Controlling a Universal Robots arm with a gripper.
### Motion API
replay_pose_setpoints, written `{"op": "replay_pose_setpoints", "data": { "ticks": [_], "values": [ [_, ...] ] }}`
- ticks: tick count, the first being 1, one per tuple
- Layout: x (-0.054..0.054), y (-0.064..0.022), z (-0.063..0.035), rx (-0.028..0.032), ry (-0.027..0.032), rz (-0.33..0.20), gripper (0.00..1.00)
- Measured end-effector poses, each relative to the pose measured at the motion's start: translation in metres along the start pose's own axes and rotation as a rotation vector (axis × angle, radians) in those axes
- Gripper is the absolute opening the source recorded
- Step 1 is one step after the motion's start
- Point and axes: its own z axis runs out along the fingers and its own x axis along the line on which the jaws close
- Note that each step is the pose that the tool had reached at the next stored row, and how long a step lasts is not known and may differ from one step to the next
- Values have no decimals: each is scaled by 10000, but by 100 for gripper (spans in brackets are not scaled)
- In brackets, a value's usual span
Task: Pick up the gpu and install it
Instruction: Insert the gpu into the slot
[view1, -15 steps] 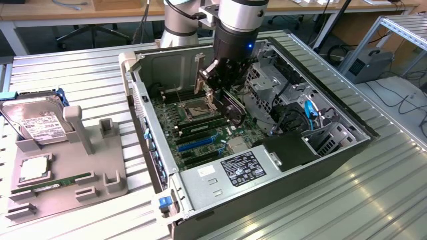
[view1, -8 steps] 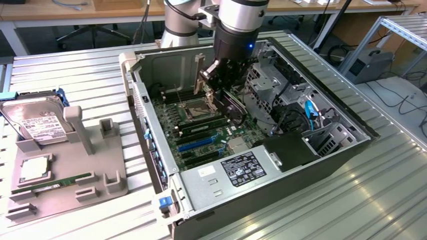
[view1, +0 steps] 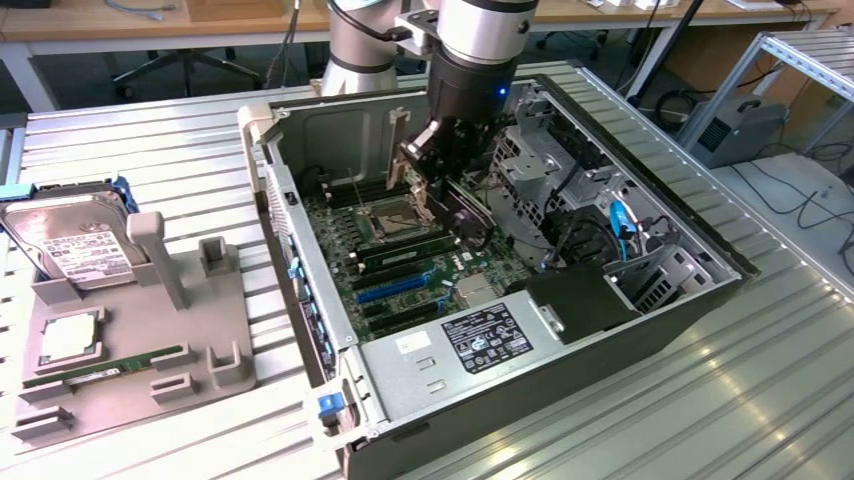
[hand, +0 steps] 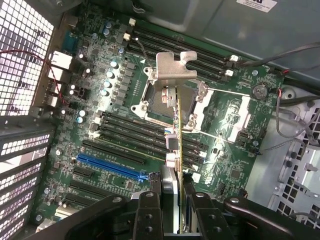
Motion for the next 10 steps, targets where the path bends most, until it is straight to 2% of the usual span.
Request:
{"op": "replay_pose_setpoints", "data": {
  "ticks": [10],
  "values": [
    [0, 0, 0, -9, 4, -334, 27]
  ]
}}
